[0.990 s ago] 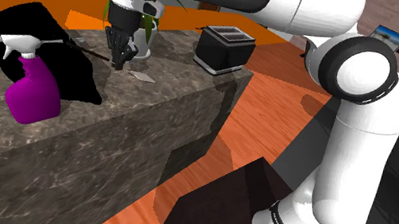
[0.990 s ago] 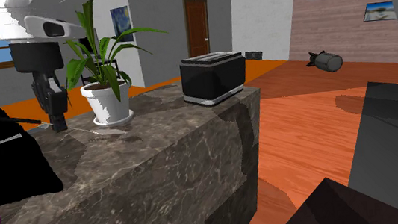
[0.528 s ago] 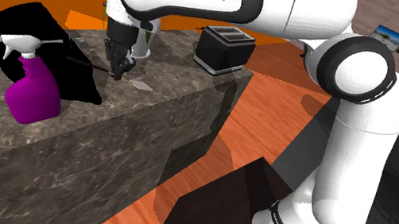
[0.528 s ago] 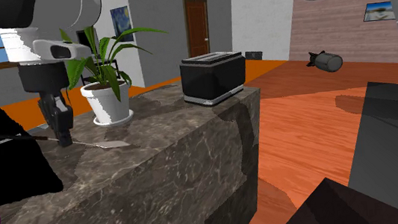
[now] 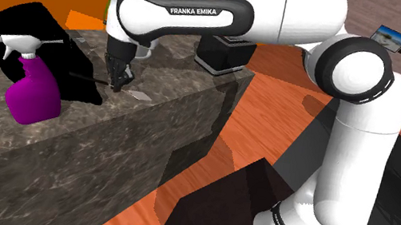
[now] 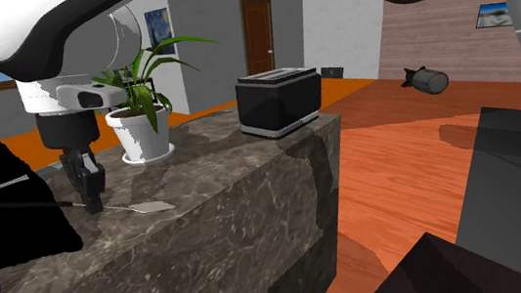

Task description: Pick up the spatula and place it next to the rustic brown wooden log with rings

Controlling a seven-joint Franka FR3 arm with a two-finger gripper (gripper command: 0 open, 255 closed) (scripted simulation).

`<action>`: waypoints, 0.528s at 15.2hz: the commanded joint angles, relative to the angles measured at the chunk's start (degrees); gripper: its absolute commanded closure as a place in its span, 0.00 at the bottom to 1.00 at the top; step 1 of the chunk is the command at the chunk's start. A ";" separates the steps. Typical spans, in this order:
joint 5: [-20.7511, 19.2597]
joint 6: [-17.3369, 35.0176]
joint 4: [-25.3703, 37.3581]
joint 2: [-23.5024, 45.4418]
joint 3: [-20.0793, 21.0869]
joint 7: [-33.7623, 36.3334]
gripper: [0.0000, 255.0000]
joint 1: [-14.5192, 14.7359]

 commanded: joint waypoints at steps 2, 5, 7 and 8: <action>-0.21 2.02 -1.50 0.51 -0.12 0.06 1.00 -0.02; -0.47 4.00 -2.83 1.20 -0.27 0.15 1.00 0.01; -0.66 5.29 -3.64 1.71 -0.38 0.22 1.00 0.04; -0.77 5.93 -4.02 1.98 -0.44 0.26 1.00 0.06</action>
